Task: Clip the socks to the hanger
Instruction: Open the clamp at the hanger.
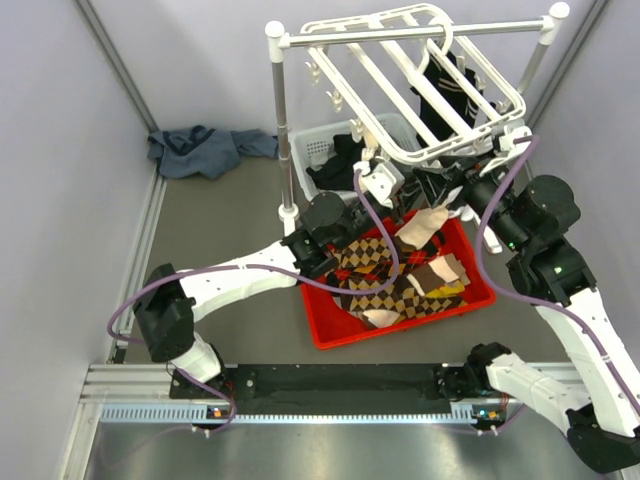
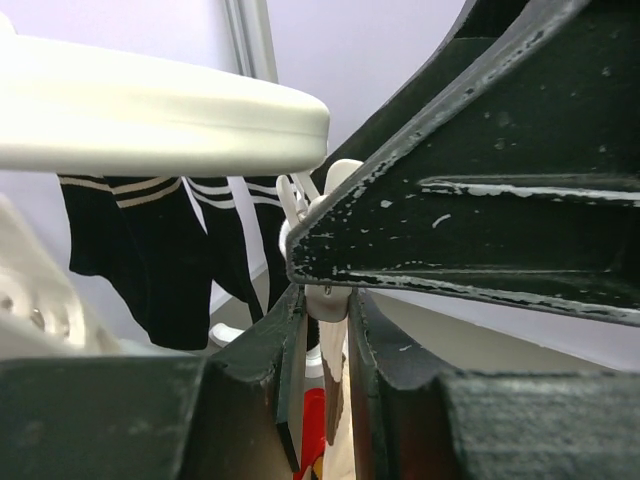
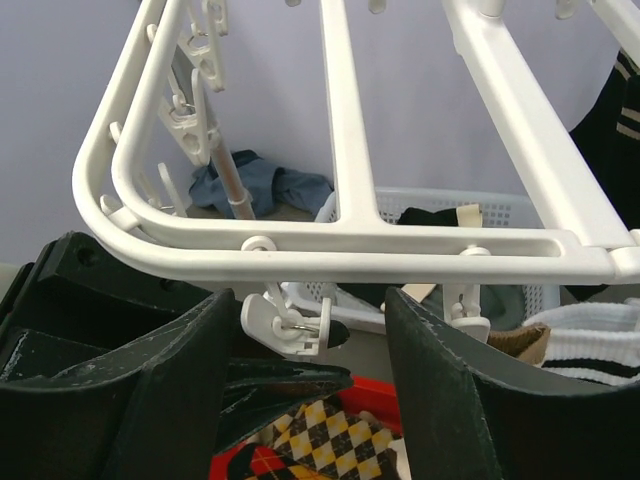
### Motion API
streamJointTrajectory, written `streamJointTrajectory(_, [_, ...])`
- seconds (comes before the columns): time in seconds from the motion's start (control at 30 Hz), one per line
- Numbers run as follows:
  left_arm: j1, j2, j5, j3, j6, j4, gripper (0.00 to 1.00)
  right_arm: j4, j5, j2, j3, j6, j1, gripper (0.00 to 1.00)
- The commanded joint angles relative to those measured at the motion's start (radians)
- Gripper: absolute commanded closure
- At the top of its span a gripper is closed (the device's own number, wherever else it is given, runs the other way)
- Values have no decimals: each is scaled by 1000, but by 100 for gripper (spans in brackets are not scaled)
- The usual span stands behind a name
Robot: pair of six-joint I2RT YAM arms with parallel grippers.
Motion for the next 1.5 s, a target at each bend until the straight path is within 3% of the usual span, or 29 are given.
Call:
streamJointTrajectory(0.0, [-19,-15,-37,50,-10,-23,100,51,-15,1,46,-13,0,41])
streamJointTrajectory(0.17, [-30,-11,-52,61,-4,-50,100,48,-10,2,41,-13,-2,51])
streamJointTrajectory(0.33, [-32,-15,-57,60,-1,-71,98,39,5,-9,38,-10,-2,76])
streamJointTrajectory(0.43, [-32,-20,-69,49,-3,-76,89,36,19,-15,33,-3,-2,88])
streamJointTrajectory(0.53, [-32,-35,-81,32,-4,-85,75,34,29,-21,23,3,-2,96])
streamJointTrajectory(0.57, [-32,-43,-86,20,-4,-89,66,34,31,-22,18,8,0,98])
streamJointTrajectory(0.7, [-32,-96,-103,-17,-3,-146,48,33,37,-22,15,8,-2,98])
streamJointTrajectory(0.83, [-33,-159,-122,-75,-9,-261,37,36,46,-22,6,0,-3,98])
streamJointTrajectory(1.07, [-93,-208,-170,-171,-93,-519,33,37,71,-10,-5,-21,-2,98])
streamJointTrajectory(1.23, [-168,-110,-207,-166,-164,-580,33,31,115,-4,-22,-43,-2,98])
streamJointTrajectory(1.47, [-205,147,-150,53,-242,-668,37,17,123,8,-25,-59,-2,98])
